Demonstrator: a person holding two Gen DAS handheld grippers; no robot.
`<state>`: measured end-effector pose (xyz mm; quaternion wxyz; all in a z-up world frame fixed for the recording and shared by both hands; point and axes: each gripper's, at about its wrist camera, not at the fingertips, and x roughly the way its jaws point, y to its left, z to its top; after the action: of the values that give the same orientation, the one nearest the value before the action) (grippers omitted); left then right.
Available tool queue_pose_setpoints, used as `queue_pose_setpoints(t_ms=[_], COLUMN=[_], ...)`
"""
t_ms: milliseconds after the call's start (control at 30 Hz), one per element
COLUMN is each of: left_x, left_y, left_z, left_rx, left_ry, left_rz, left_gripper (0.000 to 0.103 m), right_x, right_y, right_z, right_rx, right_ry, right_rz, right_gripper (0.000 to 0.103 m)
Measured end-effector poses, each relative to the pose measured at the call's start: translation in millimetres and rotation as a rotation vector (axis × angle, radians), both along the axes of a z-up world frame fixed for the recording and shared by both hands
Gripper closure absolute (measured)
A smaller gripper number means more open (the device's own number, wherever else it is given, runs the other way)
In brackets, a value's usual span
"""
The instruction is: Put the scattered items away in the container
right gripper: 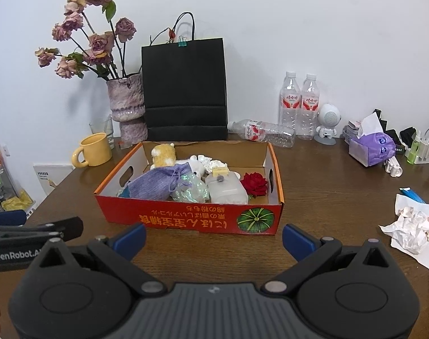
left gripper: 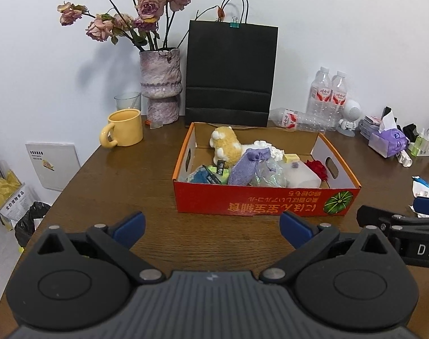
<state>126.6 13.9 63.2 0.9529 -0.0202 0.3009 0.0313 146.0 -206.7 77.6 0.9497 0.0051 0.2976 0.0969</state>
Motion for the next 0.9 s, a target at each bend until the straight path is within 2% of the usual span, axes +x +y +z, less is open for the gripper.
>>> queue_pose_setpoints(t_ms=[900], left_x=[0.6], left_y=[-0.4], left_z=[-4.7], left_rx=[0.002], left_ry=[0.008], left_rz=[-0.001], left_gripper=[0.000], right_x=[1.5], right_y=[0.0], right_z=[-2.5], right_rx=[-0.001], right_ry=[0.006], right_rz=[0.000], right_gripper=[0.000])
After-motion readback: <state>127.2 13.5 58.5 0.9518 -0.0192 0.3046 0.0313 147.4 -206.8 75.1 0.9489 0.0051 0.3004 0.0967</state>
